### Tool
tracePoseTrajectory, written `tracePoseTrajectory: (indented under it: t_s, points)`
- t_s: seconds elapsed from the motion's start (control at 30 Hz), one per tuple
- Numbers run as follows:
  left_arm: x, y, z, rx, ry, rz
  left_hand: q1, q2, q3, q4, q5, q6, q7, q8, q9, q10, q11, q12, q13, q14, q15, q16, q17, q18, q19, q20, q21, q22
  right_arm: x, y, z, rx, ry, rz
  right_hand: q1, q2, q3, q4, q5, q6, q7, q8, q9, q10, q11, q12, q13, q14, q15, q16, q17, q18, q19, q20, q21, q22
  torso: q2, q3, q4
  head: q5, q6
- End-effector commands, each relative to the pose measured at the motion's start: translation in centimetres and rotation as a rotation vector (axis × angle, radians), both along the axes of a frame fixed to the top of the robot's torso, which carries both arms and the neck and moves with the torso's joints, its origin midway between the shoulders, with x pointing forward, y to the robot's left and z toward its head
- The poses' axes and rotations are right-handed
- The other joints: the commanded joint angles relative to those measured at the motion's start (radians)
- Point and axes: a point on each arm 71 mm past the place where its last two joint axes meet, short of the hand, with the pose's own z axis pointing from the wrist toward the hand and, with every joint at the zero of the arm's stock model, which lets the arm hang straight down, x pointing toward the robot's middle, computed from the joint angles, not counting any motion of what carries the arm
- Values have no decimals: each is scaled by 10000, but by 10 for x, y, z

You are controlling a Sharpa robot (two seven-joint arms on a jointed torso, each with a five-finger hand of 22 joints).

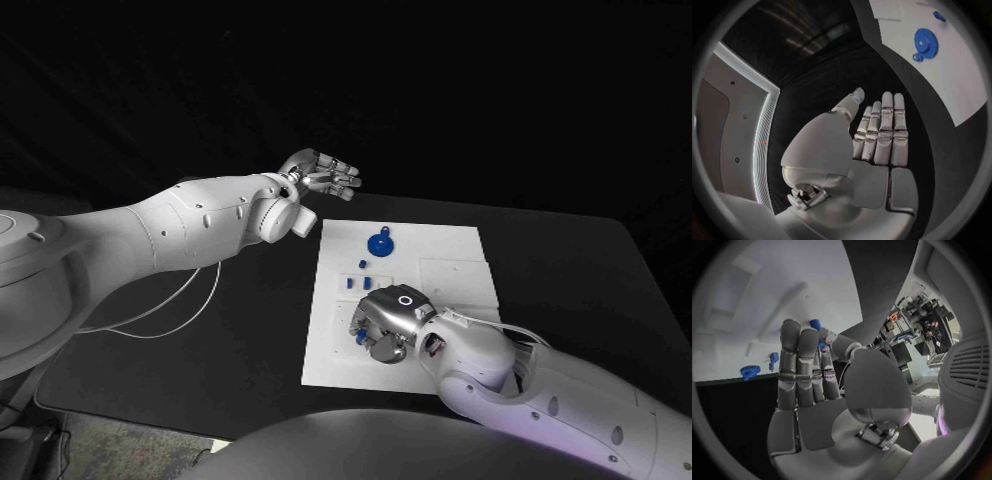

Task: Assemble the parts on the task board

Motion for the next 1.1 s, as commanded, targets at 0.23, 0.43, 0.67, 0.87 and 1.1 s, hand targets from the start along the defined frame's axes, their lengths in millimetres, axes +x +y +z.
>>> tracePoseTrajectory:
  t_s: [0.23,0.43,0.67,0.87,1.1]
  points:
    - [0,-3,0,-78,10,-193,-86,30,-34,26,-26,-45,-1,-30,-14,-63,-30,41,12,-30,7,53,1,-139,-20,37,-15,-9,-7,-1,-15,-39,590,96,-418,-477,-1190,270,790,-1006,152,33,-414,-1489,175,23,-68,-40,329,22,-63,303,101,299,-260,-147,-6,-6,-4,-9,0]
    - [-1,-2,0,-75,29,-196,-86,30,-34,26,-26,-45,-1,-30,-14,-63,-30,41,12,-30,7,53,1,-139,-20,37,-15,-9,-6,-2,-15,167,560,6,-238,-509,-1661,329,827,-1092,149,28,-417,-1654,221,14,-73,-53,363,69,-163,370,260,361,-493,-388,-1,2,-4,-13,0]
    - [-1,-1,0,-67,41,-184,-84,40,-51,35,-50,-71,0,-32,-16,-67,-28,41,12,-40,11,54,2,-140,-16,41,-14,-56,-7,-4,-13,421,477,-87,-224,-583,-1790,335,853,-1141,156,28,-421,-1773,251,18,-71,-78,353,76,-210,383,282,353,-554,-449,3,5,-8,-29,0]
    - [-1,0,0,-59,51,-170,-84,40,-51,35,-50,-71,0,-32,-16,-67,-28,41,12,-40,11,54,2,-140,-16,41,-14,-56,-7,-6,-7,1237,212,-303,-26,-695,-2333,375,822,-1418,77,26,-436,-2360,391,36,-69,-110,434,40,-297,453,297,417,-657,-579,-3,6,-10,-77,0]
    - [-1,1,0,-50,58,-155,-84,40,-51,35,-50,-71,0,-32,-16,-67,-28,41,12,-40,11,54,2,-140,-16,41,-14,-56,-7,-10,2,2192,46,-595,468,-861,-3187,831,659,-2049,-32,29,-450,-2933,514,76,-68,-173,522,-22,-480,575,325,525,-884,-896,-4,2,-12,-157,0]
